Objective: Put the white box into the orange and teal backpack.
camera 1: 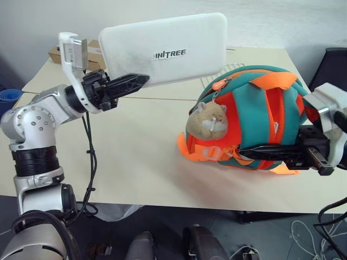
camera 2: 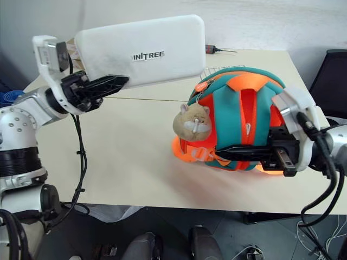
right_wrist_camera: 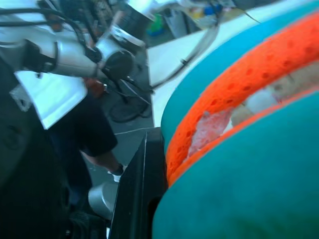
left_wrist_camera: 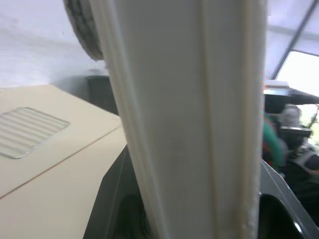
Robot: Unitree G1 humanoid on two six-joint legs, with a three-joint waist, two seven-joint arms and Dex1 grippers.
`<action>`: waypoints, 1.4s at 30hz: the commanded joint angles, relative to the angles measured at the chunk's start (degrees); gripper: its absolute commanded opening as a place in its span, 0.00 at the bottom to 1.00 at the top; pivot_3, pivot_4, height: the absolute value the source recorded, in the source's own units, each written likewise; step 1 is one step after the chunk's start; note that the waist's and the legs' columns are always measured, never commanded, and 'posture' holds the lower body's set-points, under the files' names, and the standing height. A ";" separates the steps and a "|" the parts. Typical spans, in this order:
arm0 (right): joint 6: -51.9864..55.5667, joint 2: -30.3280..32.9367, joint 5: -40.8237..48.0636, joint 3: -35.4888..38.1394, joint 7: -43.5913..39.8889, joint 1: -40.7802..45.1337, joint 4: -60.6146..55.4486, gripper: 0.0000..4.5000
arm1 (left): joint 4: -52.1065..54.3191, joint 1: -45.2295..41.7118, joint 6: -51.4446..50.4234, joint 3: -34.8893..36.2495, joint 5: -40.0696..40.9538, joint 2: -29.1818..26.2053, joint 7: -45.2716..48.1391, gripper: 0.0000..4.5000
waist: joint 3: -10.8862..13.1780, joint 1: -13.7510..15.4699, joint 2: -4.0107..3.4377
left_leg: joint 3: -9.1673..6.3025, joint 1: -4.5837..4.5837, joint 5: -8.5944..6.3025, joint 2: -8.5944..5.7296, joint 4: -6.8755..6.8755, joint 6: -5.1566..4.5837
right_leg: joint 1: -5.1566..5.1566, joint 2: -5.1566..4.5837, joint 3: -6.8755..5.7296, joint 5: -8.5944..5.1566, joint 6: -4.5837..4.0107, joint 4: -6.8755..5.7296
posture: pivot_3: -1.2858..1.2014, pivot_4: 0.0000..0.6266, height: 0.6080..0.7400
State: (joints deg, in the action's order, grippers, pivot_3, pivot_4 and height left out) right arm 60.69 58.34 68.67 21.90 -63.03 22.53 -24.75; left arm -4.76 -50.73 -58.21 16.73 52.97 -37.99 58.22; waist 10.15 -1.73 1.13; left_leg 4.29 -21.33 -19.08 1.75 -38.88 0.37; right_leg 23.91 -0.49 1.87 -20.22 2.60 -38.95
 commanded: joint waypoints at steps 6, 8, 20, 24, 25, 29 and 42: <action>-1.61 1.61 0.26 2.25 -0.71 -1.70 -0.28 0.00 | -3.11 -2.07 20.97 -14.21 -17.81 -5.39 11.71 0.33 | 0.00 0.27 0.00 | -0.02 0.05 0.00 -0.02 -0.02 -0.01 | -0.10 0.00 -0.01 0.00 0.00 0.07 | 0.52 0.24 1.00; -1.61 1.85 0.32 2.17 -1.21 -1.96 -0.28 0.00 | -5.60 -3.58 23.75 -15.43 -19.70 -4.55 12.81 0.33 | 0.01 0.40 0.01 | -0.05 0.04 -0.03 -0.02 -0.06 -0.05 | -0.14 -0.01 -0.05 0.00 0.00 0.11 | 0.52 0.24 1.00; -1.64 2.91 1.96 1.72 -2.33 -2.15 -0.02 0.00 | -12.78 -7.98 40.26 -25.74 -33.07 -1.76 23.13 0.33 | 0.02 0.28 0.03 | -0.06 -0.03 -0.11 -0.02 -0.13 -0.21 | -0.16 -0.02 -0.04 0.00 0.00 0.16 | 0.52 0.24 1.00; -2.50 2.50 0.73 0.66 -2.20 -1.34 0.16 0.00 | -17.57 -10.07 45.05 -27.48 -36.79 -0.73 24.76 0.33 | 0.02 0.13 0.04 | -0.06 -0.04 -0.13 -0.02 -0.12 -0.24 | -0.15 -0.01 -0.04 0.00 0.00 0.17 | 0.52 0.24 1.00; -2.68 2.20 0.58 0.30 -2.05 -1.06 0.09 0.00 | -18.30 -10.62 45.68 -27.64 -37.27 0.48 24.23 0.33 | 0.02 0.16 0.03 | -0.05 -0.04 -0.14 -0.02 -0.11 -0.25 | -0.14 -0.01 -0.03 0.00 0.00 0.17 | 0.52 0.24 1.00; -4.20 0.39 -0.11 -1.86 -0.48 0.26 -1.03 0.00 | -18.52 -12.14 43.52 -27.27 -37.28 7.93 19.17 0.33 | 0.02 0.38 0.04 | -0.06 -0.04 -0.15 -0.02 -0.15 -0.27 | -0.16 -0.02 -0.03 0.00 0.01 0.15 | 0.52 0.24 1.00; -8.60 -6.94 -3.46 -6.69 8.27 -0.28 -6.00 0.00 | -17.59 -9.42 41.79 -28.42 -42.05 24.24 3.61 0.66 | 0.04 0.09 0.08 | -0.06 -0.11 -0.14 0.00 -0.17 -0.26 | -0.07 0.02 -0.01 0.01 0.02 0.09 | 0.52 0.24 1.00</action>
State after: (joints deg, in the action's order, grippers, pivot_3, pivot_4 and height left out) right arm 53.36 51.52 63.66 14.10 -55.27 21.95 -28.63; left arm -24.97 -60.30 -16.09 -13.24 9.85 -13.82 62.78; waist 10.19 -1.64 1.21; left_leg 4.23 -21.43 -19.21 1.75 -39.05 0.12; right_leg 23.84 -0.47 1.87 -20.21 2.62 -38.90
